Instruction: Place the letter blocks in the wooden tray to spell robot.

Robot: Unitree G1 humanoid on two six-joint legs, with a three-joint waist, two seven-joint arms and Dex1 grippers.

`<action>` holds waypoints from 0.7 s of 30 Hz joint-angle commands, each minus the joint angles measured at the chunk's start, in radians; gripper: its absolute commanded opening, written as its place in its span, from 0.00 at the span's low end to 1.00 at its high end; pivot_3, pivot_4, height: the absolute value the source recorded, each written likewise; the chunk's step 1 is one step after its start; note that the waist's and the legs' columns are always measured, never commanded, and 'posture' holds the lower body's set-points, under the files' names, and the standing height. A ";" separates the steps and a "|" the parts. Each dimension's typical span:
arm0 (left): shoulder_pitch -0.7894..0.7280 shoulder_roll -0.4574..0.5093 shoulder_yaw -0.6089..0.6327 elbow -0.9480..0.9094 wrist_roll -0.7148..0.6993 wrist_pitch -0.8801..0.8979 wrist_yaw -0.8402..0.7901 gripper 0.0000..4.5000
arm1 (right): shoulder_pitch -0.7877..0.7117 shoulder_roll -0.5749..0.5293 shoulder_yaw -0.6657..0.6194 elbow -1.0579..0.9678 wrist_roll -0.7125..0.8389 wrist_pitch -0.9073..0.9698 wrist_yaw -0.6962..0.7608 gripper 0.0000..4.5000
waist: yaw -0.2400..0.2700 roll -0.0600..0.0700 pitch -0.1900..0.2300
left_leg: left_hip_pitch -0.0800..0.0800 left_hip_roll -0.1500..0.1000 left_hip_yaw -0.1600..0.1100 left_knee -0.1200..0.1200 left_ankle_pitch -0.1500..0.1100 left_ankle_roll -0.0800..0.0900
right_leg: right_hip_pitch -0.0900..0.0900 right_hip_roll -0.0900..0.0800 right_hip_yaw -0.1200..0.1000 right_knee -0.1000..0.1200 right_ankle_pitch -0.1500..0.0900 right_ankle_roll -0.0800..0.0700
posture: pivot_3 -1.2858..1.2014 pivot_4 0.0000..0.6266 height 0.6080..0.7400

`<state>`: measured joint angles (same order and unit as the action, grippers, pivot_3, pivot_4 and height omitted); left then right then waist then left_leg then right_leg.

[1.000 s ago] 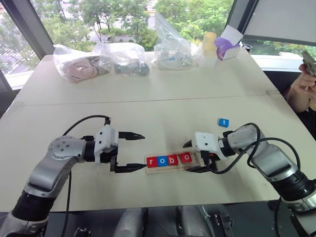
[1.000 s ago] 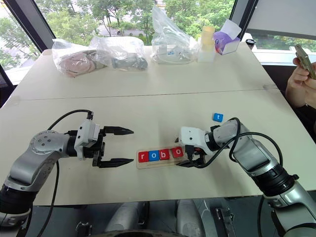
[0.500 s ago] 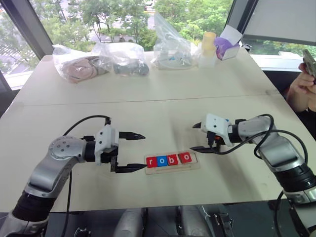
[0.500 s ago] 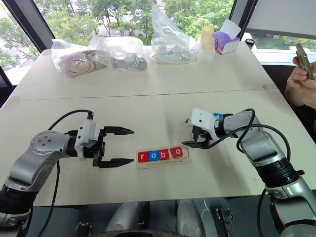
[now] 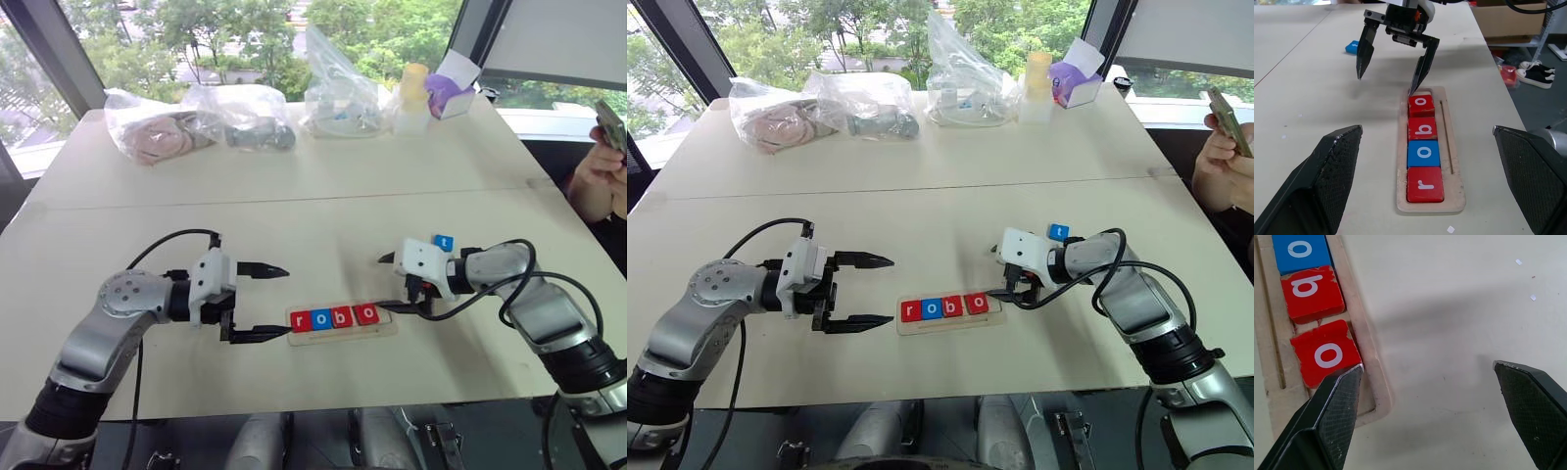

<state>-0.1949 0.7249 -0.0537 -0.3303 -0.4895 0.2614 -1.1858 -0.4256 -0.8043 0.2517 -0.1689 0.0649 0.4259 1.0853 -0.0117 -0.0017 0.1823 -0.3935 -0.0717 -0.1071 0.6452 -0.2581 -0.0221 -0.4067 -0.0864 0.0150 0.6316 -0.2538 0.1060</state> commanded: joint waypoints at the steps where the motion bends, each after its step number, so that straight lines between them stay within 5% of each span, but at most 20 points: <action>1: -0.006 -0.001 0.007 -0.032 -0.013 0.002 0.005 1.00 | -0.003 -0.016 -0.042 -0.050 0.022 0.020 0.000 0.98 | 0.001 0.000 0.000 | 0.000 0.000 0.000 0.000 0.000 0.000 | 0.000 0.000 0.000 0.000 0.000 0.000 | 0.52 0.24 1.00; 21: -0.017 -0.010 0.000 -0.025 -0.009 0.004 0.007 1.00 | 0.066 -0.046 -0.039 -0.140 0.048 0.075 -0.008 0.98 | 0.002 0.000 0.000 | 0.000 0.000 0.000 0.000 0.000 0.000 | 0.000 0.000 0.000 0.000 0.000 0.000 | 0.52 0.24 1.00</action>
<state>-0.1989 0.7155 -0.0587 -0.3302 -0.4894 0.2701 -1.1781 -0.3531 -0.8517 0.2296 -0.2725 0.1020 0.4966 1.0835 -0.0101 -0.0017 0.1823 -0.3935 -0.0716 -0.1072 0.6453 -0.2581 -0.0220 -0.4064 -0.0866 0.0150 0.6316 -0.2538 0.1060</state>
